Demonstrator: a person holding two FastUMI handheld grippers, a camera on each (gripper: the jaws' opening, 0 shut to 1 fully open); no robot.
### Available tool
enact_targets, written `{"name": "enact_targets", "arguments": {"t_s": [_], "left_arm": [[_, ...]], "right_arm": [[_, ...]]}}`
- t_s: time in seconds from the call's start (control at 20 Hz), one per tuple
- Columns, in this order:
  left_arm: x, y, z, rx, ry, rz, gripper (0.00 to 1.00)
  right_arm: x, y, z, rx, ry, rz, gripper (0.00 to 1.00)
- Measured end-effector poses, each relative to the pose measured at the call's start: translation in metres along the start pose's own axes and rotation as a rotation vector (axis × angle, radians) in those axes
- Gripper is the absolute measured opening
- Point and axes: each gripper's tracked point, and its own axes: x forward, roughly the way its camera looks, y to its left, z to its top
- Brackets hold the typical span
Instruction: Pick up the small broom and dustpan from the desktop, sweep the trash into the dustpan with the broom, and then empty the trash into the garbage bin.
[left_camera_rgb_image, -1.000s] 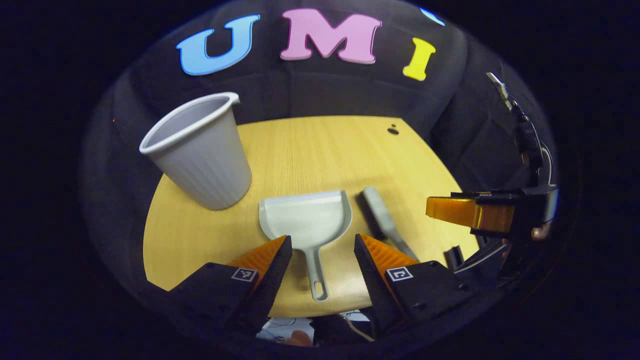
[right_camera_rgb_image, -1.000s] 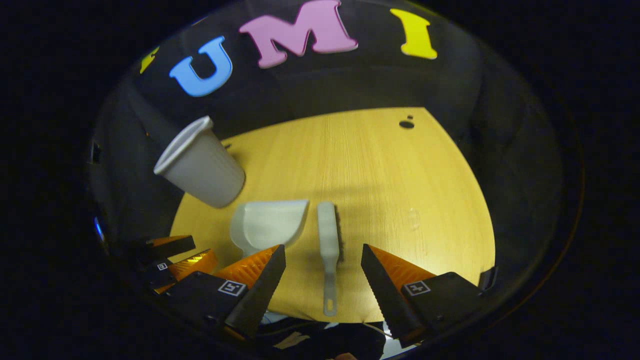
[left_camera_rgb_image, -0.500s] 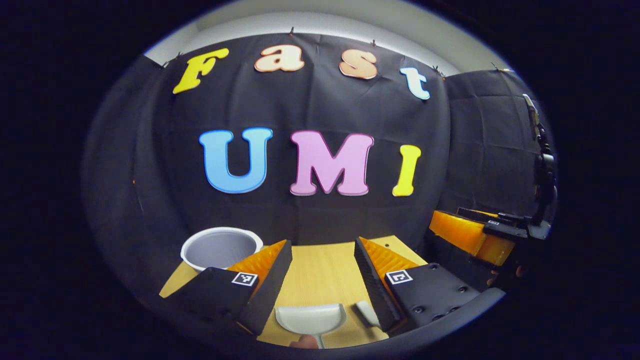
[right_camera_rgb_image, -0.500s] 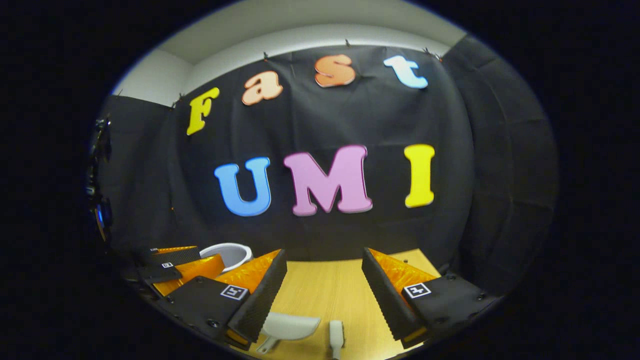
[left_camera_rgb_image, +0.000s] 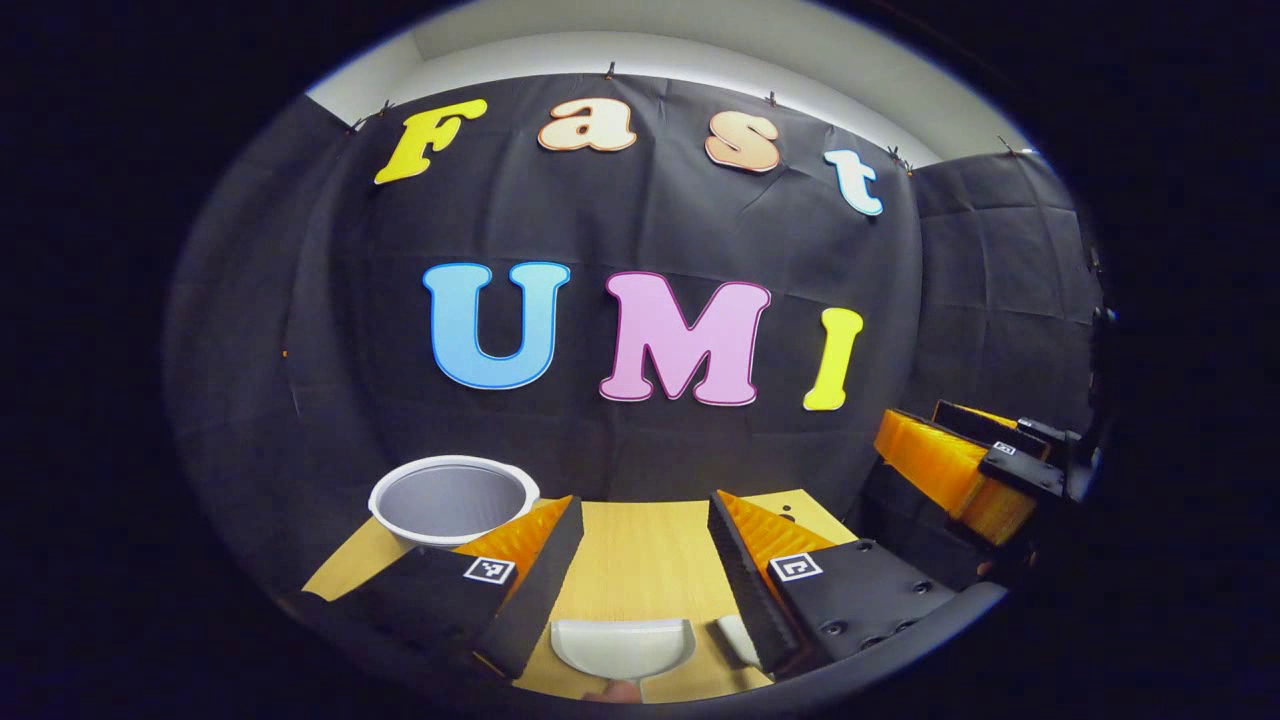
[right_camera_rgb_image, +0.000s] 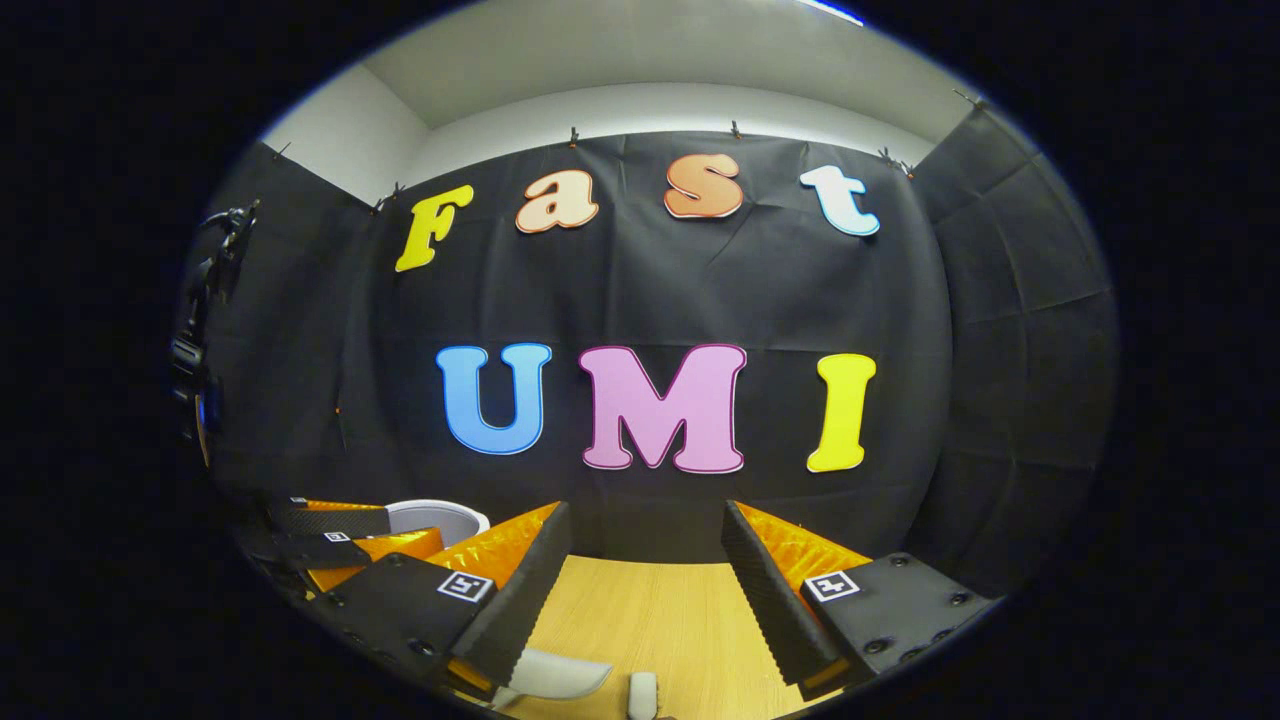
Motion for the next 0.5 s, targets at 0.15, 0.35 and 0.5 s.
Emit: {"name": "enact_targets", "arguments": {"t_s": [0.15, 0.35, 0.5], "left_arm": [[-0.006, 0.007, -0.001, 0.021, -0.011, 0.022, 0.75], [-0.006, 0.005, -0.002, 0.02, -0.017, 0.022, 0.75], [-0.008, 0.005, -0.004, 0.017, -0.009, 0.024, 0.75]], "right_arm": [[-0.001, -0.006, -0.006, -0.003, 0.012, -0.008, 0.97], [-0.002, -0.008, -0.017, -0.053, 0.037, -0.019, 0.97], [-0.004, -0.007, -0.019, -0.034, 0.049, -0.013, 0.97]]}}
